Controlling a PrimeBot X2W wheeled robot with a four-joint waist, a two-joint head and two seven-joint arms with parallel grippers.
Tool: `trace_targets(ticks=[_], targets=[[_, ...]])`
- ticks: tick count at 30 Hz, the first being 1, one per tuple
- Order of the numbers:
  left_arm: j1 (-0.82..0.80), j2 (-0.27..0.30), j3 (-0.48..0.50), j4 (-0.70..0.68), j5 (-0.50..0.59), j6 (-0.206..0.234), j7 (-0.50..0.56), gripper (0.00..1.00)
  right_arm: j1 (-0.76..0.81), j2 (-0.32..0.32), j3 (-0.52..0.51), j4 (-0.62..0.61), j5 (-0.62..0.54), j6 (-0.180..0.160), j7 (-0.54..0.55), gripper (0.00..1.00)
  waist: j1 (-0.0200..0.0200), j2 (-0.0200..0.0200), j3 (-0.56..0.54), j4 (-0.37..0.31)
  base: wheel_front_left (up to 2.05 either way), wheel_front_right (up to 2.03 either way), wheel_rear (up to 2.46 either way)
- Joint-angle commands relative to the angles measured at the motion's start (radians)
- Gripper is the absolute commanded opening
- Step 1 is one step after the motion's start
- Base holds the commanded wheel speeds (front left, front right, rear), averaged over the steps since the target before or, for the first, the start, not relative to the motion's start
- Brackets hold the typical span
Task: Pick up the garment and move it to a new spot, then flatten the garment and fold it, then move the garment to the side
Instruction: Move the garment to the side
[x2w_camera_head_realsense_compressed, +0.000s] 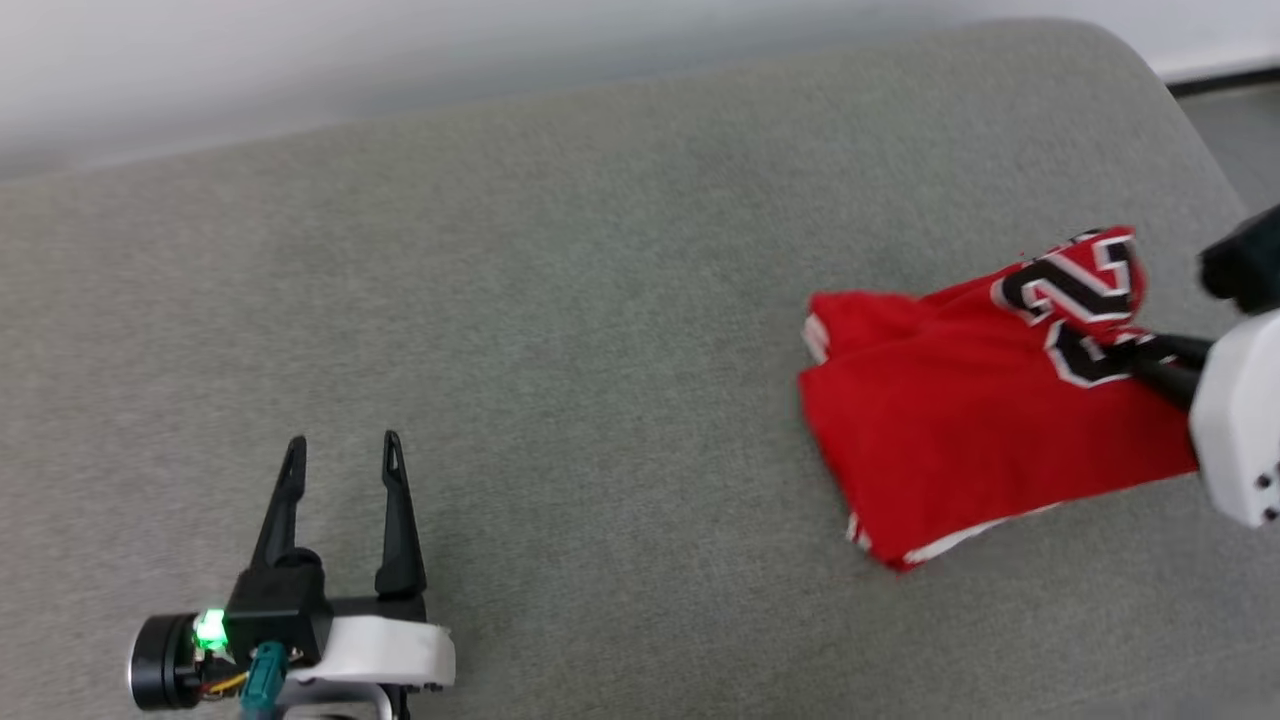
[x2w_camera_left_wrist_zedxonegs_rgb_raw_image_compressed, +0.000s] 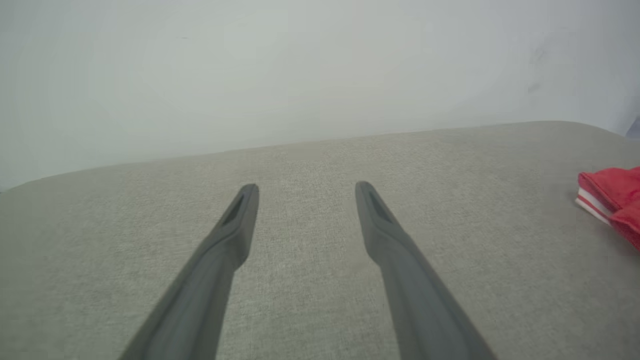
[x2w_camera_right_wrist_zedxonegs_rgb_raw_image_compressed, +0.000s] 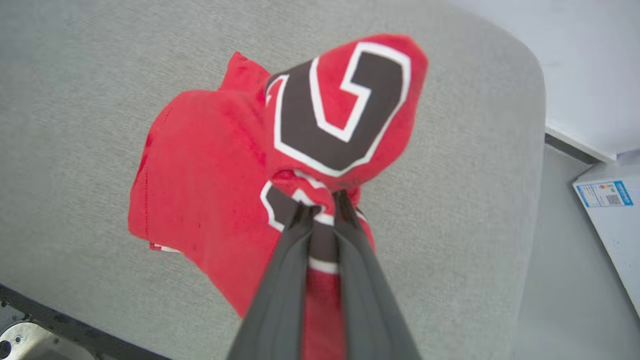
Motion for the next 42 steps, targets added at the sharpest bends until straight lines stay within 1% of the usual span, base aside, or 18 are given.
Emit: trace_targets(ticks=[1,4,7,10,12,20,25,27,28,29,30,32,35,40,42], targets=[[-0.021,0.007,0.005,-0.006,0.007,-0.006,-0.002,1.0,-0.015,-0.006,-0.014,0.023,0.0,-0.001,-0.011,0.0,-0.0001,-0.0001,0.063,-0.053,0.0,0.0,0.0],[-0.052,0.015,0.005,-0.012,0.015,-0.018,-0.002,1.0,-0.031,-0.041,-0.061,0.106,-0.043,-0.001,-0.041,0.0,-0.0001,-0.0001,0.102,-0.062,0.0,0.0,0.0],[-0.079,0.024,0.004,-0.025,0.021,-0.029,-0.003,1.0,-0.045,-0.058,-0.092,0.191,-0.082,-0.001,-0.069,0.0,-0.0001,-0.0001,0.141,-0.061,0.0,0.0,0.0],[-0.101,0.033,0.005,-0.041,0.028,-0.036,-0.002,1.0,-0.074,-0.087,-0.104,0.259,-0.167,-0.001,-0.103,0.0,-0.0001,-0.0001,0.188,-0.059,0.0,0.0,0.0],[-0.114,0.04,0.004,-0.048,0.029,-0.04,-0.003,1.0,-0.088,-0.067,-0.133,0.323,-0.185,-0.001,-0.131,0.0,-0.0001,-0.0001,0.211,-0.055,0.0,0.0,0.0],[-0.149,0.053,-0.009,-0.076,0.04,-0.037,-0.003,1.0,-0.163,-0.024,-0.227,0.55,-0.276,-0.001,-0.213,0.0,-0.0001,-0.0001,0.291,-0.038,0.0,0.0,0.0],[-0.157,0.058,-0.011,-0.084,0.037,-0.029,-0.003,1.0,-0.194,0.017,-0.247,0.649,-0.358,-0.001,-0.246,0.0,-0.0001,-0.0001,0.311,-0.035,0.0,0.0,0.0],[-0.159,0.059,-0.012,-0.081,0.035,-0.027,-0.003,1.0,-0.207,0.046,-0.276,0.696,-0.364,-0.001,-0.246,0.0,-0.0001,-0.0001,0.307,-0.034,0.0,0.0,0.0],[-0.157,0.058,-0.013,-0.078,0.033,-0.025,-0.003,1.0,-0.21,0.06,-0.283,0.716,-0.373,-0.001,-0.246,0.36,-0.0001,-0.0001,0.301,-0.034,0.0,0.0,0.0],[-0.155,0.056,-0.014,-0.075,0.031,-0.024,-0.003,1.0,-0.215,0.069,-0.289,0.735,-0.388,-0.001,-0.251,0.8,-0.0001,-0.0001,0.292,-0.033,0.0,0.0,0.0],[-0.151,0.054,-0.015,-0.072,0.029,-0.022,-0.003,1.0,-0.219,0.078,-0.297,0.749,-0.405,-0.001,-0.264,1.0,-0.0001,-0.0001,0.281,-0.032,0.0,0.0,0.0],[-0.14,0.051,-0.019,-0.066,0.027,-0.019,-0.003,1.0,-0.222,0.095,-0.313,0.778,-0.434,-0.001,-0.286,1.0,-0.0001,-0.0001,0.252,-0.028,0.0,0.0,0.0],[-0.119,0.045,-0.02,-0.062,0.018,-0.014,-0.003,1.0,-0.233,0.113,-0.327,0.784,-0.485,-0.001,-0.351,1.0,-0.0001,-0.0001,0.199,-0.021,0.0,0.0,0.0],[-0.076,0.033,-0.014,-0.062,0.009,-0.003,-0.003,1.0,-0.231,0.156,-0.386,0.739,-0.568,-0.001,-0.533,1.0,-0.0001,-0.0001,0.123,-0.002,0.0,0.0,0.0],[-0.061,0.028,-0.014,-0.064,0.007,0.0,-0.003,1.0,-0.222,0.184,-0.417,0.715,-0.607,-0.001,-0.605,1.0,-0.0001,-0.0001,0.099,0.008,0.0,0.0,0.0]])
